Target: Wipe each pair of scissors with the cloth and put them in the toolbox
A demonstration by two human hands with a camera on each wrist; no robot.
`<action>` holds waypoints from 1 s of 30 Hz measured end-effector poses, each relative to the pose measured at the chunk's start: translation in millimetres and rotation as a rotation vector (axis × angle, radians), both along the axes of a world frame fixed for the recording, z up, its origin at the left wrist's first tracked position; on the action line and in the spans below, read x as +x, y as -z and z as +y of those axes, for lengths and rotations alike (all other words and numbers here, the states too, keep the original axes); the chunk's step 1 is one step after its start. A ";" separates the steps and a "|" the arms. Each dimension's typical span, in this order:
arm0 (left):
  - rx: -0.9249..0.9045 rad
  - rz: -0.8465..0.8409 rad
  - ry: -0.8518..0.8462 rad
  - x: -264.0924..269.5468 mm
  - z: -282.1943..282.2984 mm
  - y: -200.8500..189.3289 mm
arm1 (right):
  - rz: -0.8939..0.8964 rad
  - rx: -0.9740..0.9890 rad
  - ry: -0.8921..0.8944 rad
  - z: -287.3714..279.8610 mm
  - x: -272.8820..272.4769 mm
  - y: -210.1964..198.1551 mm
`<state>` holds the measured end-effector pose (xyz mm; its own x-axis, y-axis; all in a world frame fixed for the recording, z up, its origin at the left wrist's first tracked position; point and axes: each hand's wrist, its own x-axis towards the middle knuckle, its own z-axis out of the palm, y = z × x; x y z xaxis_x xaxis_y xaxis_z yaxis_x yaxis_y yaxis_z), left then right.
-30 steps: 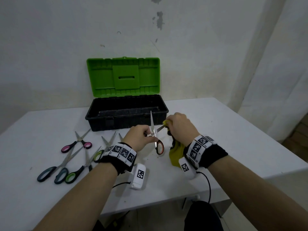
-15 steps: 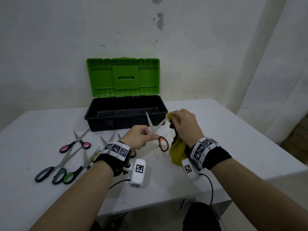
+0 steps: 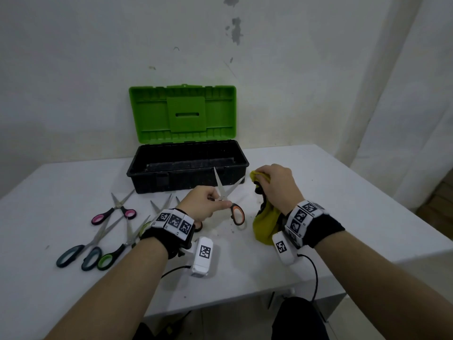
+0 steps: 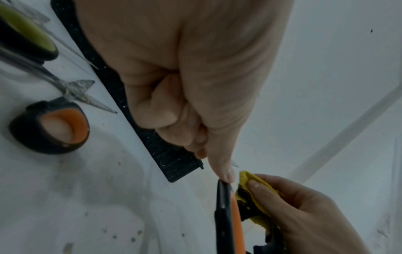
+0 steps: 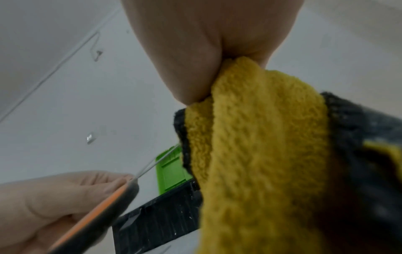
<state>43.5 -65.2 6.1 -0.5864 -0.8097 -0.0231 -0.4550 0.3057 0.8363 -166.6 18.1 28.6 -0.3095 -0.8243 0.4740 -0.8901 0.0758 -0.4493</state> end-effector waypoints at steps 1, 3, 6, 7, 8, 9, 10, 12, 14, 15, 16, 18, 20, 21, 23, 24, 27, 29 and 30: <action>0.008 0.001 -0.020 0.1 -1.6 -2.2 | -0.012 -0.028 0.000 0.7 -1.7 -2.6; 0.057 0.005 -0.029 -1.2 -4.2 -4.5 | -0.041 -0.084 -0.018 5.8 -0.4 -7.3; 0.086 0.025 -0.005 -2.0 -6.9 -4.6 | -0.173 -0.140 -0.057 11.5 3.5 -13.8; 0.076 0.028 -0.006 -2.2 -8.5 -3.4 | -0.222 -0.134 -0.056 12.2 4.1 -15.3; 0.075 0.034 -0.007 -1.7 -8.9 -3.3 | -0.264 -0.115 -0.051 12.2 4.0 -16.5; 0.079 0.052 -0.009 -1.5 -9.3 -3.1 | -0.309 -0.092 -0.054 12.2 4.1 -17.7; 0.088 0.082 -0.012 -1.4 -9.4 -3.0 | -0.366 -0.073 -0.070 12.2 4.6 -19.1; 0.111 0.153 -0.038 -1.7 -9.7 -3.4 | -0.483 -0.055 -0.125 12.8 7.4 -22.8; 0.109 0.227 -0.085 -1.7 -9.4 -4.2 | -0.585 -0.029 -0.168 12.1 9.7 -25.1; 0.107 0.265 -0.106 -1.5 -9.8 -3.7 | -0.661 -0.009 -0.192 11.8 11.2 -25.6; 0.110 0.305 -0.125 -1.3 -10.3 -3.6 | -0.750 0.011 -0.217 11.3 12.7 -25.6; 0.119 0.379 -0.163 -0.4 -10.7 -4.2 | -0.884 0.030 -0.234 11.4 15.2 -26.0; 0.115 0.444 -0.208 -0.4 -11.4 -5.3 | -0.919 0.056 -0.237 12.4 16.1 -26.7; 0.110 0.466 -0.228 -0.7 -11.5 -5.8 | -0.896 0.077 -0.244 12.9 15.9 -26.5; 0.101 0.490 -0.255 -1.4 -10.4 -6.7 | -0.813 0.111 -0.262 14.7 16.6 -26.8; 0.097 0.499 -0.264 -1.6 -9.2 -6.9 | -0.784 0.113 -0.267 15.2 17.1 -26.8; 0.198 0.610 -0.299 -3.3 -7.7 -5.7 | -0.656 0.079 -0.271 15.5 19.1 -30.1; 0.309 0.688 -0.310 -4.8 -4.6 -6.1 | -0.464 0.062 -0.264 15.1 20.9 -34.2; 0.341 0.702 -0.309 -5.8 -3.5 -5.7 | -0.364 0.059 -0.259 15.0 22.4 -36.4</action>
<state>37.7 -68.7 11.8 -0.3084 -0.9512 -0.0081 0.1836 -0.0678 0.9806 -144.1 33.2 65.0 -0.2271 -0.9190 0.3223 -0.6675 -0.0941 -0.7387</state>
